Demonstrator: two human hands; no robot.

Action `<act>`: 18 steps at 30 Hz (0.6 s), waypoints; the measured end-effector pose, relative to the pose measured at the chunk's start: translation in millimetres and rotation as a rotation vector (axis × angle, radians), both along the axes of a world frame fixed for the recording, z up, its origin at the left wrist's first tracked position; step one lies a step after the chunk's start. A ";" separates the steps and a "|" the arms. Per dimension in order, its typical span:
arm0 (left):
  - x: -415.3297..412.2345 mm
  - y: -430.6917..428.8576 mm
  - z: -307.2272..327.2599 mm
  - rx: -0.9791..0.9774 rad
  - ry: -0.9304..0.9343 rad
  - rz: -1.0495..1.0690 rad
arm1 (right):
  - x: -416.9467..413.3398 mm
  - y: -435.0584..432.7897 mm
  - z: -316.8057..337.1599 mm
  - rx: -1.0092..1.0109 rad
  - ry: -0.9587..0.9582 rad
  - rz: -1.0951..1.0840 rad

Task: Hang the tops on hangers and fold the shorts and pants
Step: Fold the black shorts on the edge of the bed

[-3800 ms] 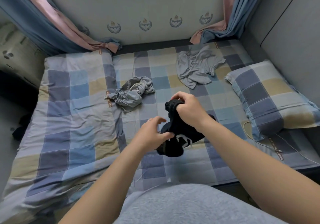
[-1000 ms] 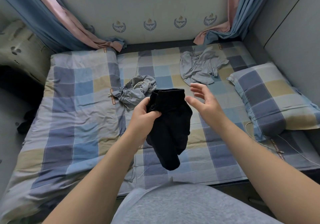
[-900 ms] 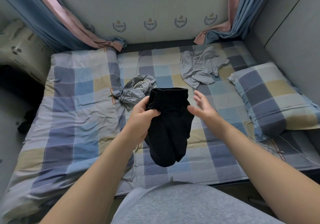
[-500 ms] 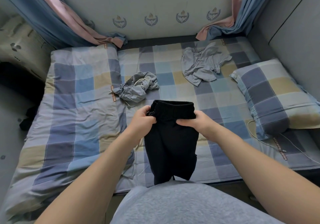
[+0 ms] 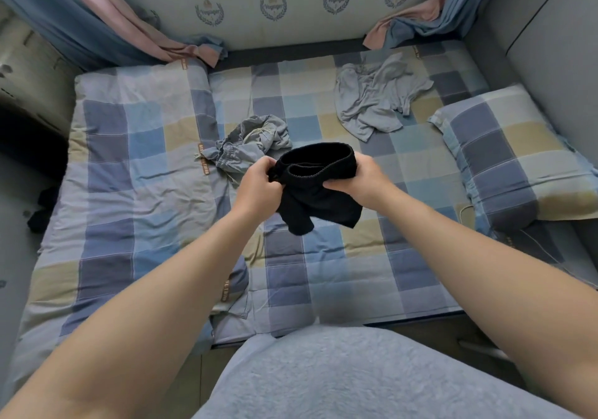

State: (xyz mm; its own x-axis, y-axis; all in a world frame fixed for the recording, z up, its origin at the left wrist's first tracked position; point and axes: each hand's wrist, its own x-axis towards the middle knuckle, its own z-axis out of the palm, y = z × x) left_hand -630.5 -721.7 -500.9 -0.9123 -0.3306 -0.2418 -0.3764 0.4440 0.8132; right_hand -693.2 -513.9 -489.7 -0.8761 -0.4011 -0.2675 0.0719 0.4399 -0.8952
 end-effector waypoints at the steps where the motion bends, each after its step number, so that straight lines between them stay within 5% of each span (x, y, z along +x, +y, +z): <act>1: 3.0 1.3 -3.6 -0.017 0.004 -0.011 | 4.4 0.9 -2.3 0.026 0.020 -0.002; 7: 40.1 16.1 -57.4 -0.086 -0.088 -0.057 | 47.9 8.1 -65.4 0.224 0.025 -0.075; 18: 186.8 46.1 -283.7 0.001 -0.677 -0.233 | 210.0 43.7 -286.1 0.661 -0.301 0.169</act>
